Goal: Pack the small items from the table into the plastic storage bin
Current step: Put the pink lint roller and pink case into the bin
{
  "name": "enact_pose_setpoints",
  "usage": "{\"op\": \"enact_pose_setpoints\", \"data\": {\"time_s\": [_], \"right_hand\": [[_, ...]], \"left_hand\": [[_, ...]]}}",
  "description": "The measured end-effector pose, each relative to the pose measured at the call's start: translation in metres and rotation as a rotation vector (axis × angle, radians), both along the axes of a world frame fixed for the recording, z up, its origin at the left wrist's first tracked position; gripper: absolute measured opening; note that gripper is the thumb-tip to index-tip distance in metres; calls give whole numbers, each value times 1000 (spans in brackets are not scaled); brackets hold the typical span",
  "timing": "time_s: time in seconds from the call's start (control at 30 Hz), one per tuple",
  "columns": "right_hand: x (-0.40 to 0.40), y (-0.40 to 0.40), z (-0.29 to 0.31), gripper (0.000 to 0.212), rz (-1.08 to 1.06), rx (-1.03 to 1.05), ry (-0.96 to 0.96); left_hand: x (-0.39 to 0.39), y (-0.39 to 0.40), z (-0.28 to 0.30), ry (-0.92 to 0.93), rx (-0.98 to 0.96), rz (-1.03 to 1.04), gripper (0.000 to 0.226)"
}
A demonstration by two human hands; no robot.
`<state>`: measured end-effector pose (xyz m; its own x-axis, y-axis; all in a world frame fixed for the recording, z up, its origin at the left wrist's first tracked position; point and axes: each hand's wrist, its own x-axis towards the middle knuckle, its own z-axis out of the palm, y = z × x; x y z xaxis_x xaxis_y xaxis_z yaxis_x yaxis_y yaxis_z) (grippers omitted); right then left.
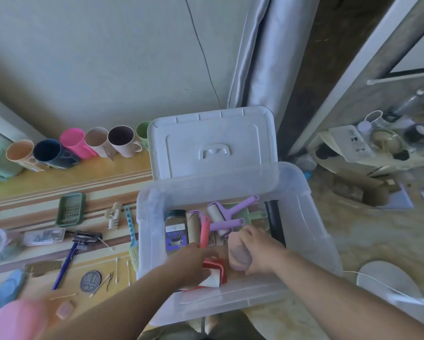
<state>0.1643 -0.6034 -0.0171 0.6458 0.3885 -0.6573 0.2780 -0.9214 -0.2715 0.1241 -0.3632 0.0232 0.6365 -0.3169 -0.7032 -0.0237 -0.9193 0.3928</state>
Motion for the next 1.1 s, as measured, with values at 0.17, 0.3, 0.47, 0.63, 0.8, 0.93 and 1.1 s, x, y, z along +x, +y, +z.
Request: {"op": "enact_pose_setpoints", "data": {"time_s": [0.17, 0.3, 0.47, 0.63, 0.8, 0.93, 1.1], "right_hand": [[10, -5, 19, 73, -104, 105, -124], [33, -1, 32, 62, -266, 187, -281], [56, 20, 28, 75, -336, 120, -284], [50, 37, -4, 74, -399, 166, -272], [41, 38, -22, 67, -402, 260, -365], [40, 52, -6, 52, -370, 337, -594], [40, 132, 61, 46, -296, 539, -674]], "left_hand": [[2, 4, 1, -72, 20, 87, 46], [0, 4, 6, -29, 32, 63, 44], [-19, 7, 7, -119, 196, 17, 40], [-32, 16, 19, -172, 265, -14, 49], [-35, 36, 49, -367, -73, -17, 42], [-30, 83, 58, -692, -234, 229, 27], [-26, 183, 33, -769, -146, 669, 25]]}}
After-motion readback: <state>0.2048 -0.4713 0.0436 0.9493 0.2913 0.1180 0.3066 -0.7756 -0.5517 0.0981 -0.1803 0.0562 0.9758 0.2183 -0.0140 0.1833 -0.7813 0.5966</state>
